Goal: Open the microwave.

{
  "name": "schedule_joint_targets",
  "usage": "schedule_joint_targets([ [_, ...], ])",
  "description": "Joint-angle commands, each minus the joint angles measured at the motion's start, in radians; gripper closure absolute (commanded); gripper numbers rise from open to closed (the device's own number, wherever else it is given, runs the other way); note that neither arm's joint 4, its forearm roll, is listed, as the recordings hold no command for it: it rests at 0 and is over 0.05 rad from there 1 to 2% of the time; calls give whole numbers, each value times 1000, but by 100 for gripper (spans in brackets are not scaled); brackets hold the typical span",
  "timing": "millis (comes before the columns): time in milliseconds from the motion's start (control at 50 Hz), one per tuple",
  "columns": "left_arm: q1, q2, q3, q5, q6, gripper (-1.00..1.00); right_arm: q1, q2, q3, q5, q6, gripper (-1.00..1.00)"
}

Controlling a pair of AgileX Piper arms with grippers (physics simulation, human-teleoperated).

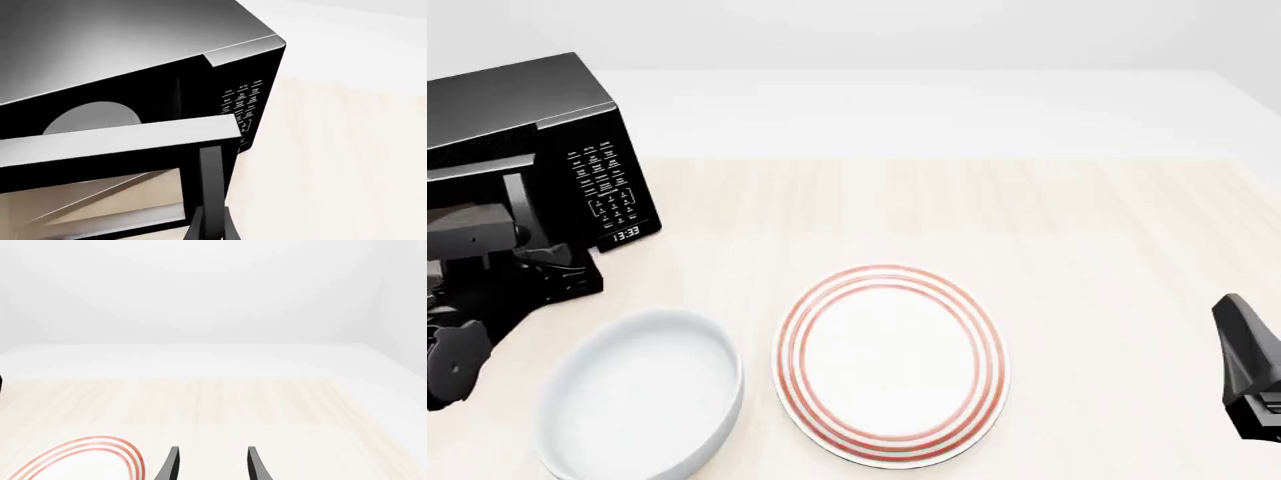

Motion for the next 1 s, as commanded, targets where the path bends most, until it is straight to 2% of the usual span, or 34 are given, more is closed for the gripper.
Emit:
schedule_joint_targets([
  [20, -22, -66, -1, -26, -15, 100, 0, 0, 0, 0, 0, -100],
  [560, -43, -78, 80, -89, -19, 100, 0, 0, 0, 0, 0, -100],
  [1000, -60, -195, 112, -11, 0, 100, 0, 0, 0, 0, 0, -100],
])
